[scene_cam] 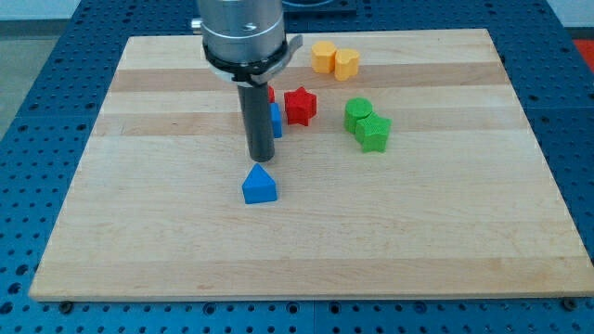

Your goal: Push the blue triangle below the blue cube

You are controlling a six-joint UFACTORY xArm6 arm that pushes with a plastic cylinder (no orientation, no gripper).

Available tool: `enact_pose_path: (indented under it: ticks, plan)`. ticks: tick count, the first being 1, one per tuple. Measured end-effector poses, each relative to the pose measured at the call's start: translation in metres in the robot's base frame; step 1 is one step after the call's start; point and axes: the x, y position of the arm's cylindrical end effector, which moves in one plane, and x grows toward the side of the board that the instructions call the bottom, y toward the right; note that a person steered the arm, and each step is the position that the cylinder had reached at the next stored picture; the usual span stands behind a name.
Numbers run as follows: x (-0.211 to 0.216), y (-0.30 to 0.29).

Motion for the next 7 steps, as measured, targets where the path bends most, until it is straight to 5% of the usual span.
enact_pose_path:
  ticks: [4,7]
  plan:
    - [0.108,-0.017]
    - [0.071,0.017]
